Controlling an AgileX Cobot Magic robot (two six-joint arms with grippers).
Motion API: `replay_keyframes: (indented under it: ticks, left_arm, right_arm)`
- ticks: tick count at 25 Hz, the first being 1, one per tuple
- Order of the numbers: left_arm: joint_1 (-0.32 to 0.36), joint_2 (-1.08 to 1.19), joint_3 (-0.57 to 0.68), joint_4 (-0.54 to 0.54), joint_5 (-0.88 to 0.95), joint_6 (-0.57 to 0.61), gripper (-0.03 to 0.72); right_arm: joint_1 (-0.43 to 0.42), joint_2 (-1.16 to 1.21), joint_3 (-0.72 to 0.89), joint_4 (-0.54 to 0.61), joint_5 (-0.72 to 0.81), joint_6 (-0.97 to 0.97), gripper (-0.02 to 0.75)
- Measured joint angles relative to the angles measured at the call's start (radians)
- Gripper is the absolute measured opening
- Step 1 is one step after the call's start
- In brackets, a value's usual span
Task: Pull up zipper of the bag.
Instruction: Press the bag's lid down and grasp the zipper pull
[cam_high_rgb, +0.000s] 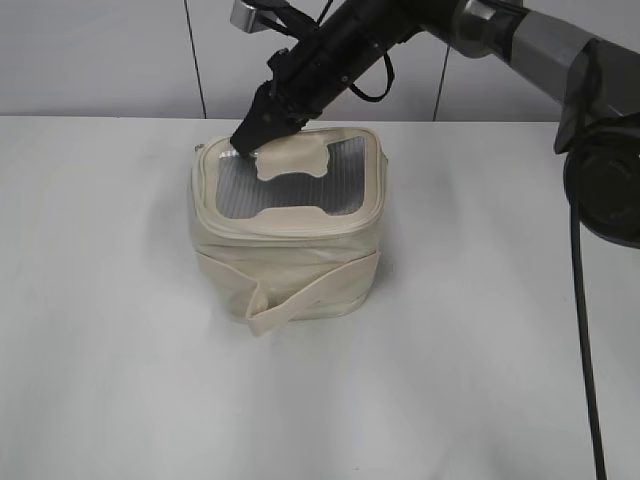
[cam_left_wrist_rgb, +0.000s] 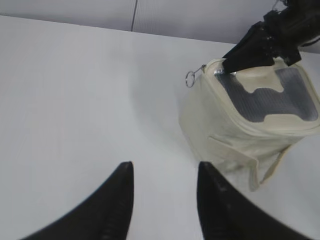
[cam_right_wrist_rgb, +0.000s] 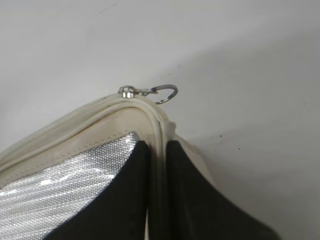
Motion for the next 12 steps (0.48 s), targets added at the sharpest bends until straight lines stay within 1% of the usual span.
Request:
replay_keyframes:
  ticks: [4, 6, 7, 8, 11, 12]
  left_arm:
    - [0.0, 0.303, -0.005, -0.148, -0.195, 0.247, 0.365]
    - [0.0, 0.468, -0.007, -0.285, -0.256, 0.419, 0.37]
    - [0.0, 0.542, -0.011, -0.363, -0.272, 0.525, 0.37]
    - [0.0, 0.604, -0.02, -0.471, -0.271, 0.622, 0.371]
    - [0.0, 0.821, -0.068, -0.818, -0.245, 0.988, 0.371]
    - [0.0, 0.877, -0.089, -0.929, -0.206, 1.118, 0.371]
  right_arm:
    - [0.0, 0.0, -0.001, -0.002, 0.0, 0.009, 0.081]
    - [0.0, 0.0, -0.001, -0.002, 0.0, 0.012, 0.081]
    - [0.0, 0.0, -0.001, -0.001, 0.0, 0.012, 0.081]
    - [0.0, 0.0, -0.001, -0.001, 0.001, 0.012, 0.081]
    - [0.0, 0.0, -0.001, -0.001, 0.001, 0.013, 0.075]
    - [0.0, 0.0, -0.001, -0.001, 0.001, 0.014, 0.075]
